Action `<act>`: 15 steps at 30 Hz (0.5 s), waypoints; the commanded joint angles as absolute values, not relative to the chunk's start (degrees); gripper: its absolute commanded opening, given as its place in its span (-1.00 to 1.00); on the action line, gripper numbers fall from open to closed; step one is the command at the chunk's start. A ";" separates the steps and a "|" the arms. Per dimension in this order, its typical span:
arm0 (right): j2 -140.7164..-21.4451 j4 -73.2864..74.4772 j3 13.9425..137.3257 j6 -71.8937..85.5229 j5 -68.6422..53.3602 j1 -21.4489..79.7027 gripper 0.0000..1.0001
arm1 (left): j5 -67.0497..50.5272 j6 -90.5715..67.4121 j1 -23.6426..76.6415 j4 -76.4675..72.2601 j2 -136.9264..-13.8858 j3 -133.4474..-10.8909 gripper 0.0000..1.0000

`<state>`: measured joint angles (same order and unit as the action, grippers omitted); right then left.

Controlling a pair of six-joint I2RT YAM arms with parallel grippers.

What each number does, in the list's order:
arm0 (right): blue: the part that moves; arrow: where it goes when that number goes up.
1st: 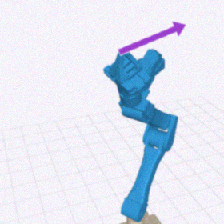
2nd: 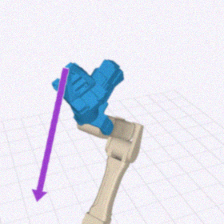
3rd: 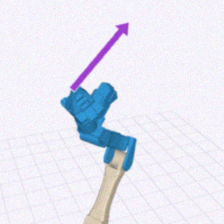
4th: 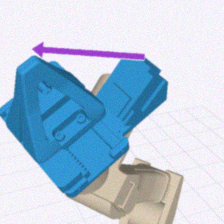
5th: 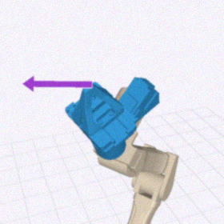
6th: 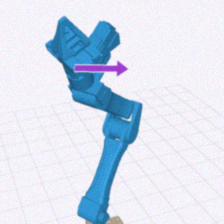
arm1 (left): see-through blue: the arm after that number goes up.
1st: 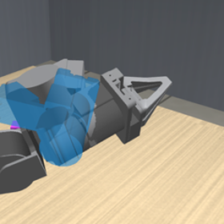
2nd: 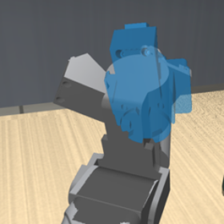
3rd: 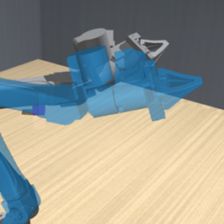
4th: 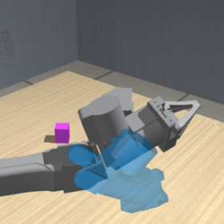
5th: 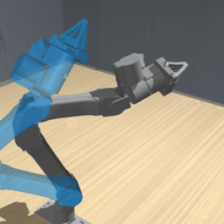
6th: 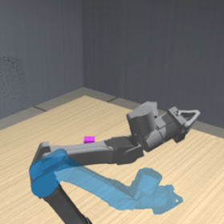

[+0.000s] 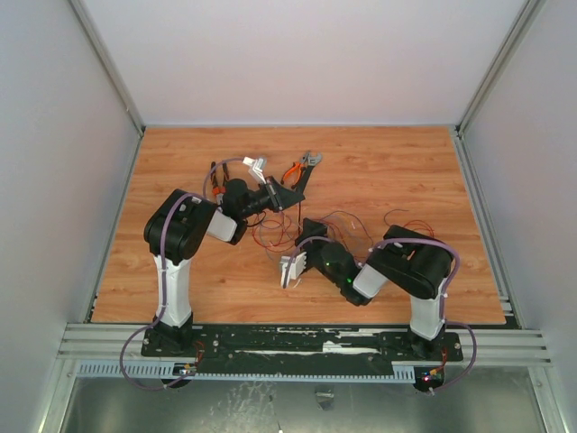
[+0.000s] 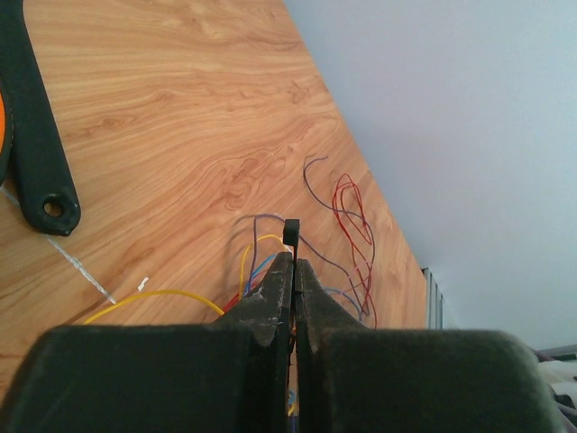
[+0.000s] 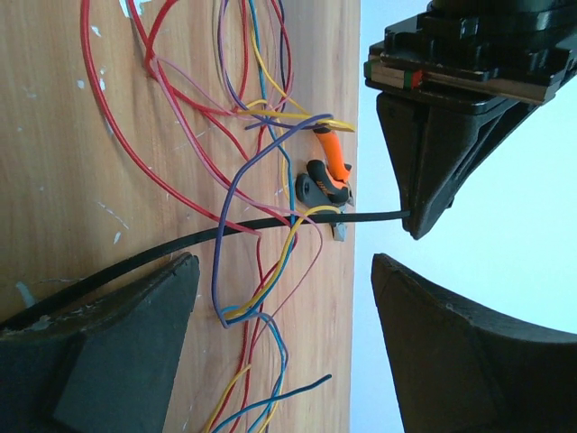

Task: Zip-tie the wires
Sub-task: Tie the cable at the center of the board.

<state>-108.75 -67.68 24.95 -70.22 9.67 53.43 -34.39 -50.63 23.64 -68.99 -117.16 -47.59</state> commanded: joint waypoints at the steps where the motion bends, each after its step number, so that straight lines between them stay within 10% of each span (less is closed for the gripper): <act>1: -110.57 -68.59 25.71 -71.03 9.14 54.55 0.57 | -35.33 -49.93 23.55 -68.95 -117.34 -48.86 -1.00; 15: -109.91 -63.50 26.71 -73.38 8.43 56.47 0.56 | -37.63 -47.67 23.64 -63.41 -116.54 -50.70 -1.00</act>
<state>-109.93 -67.48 26.26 -72.90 9.58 55.94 -36.03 -49.36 23.64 -65.06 -117.16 -48.99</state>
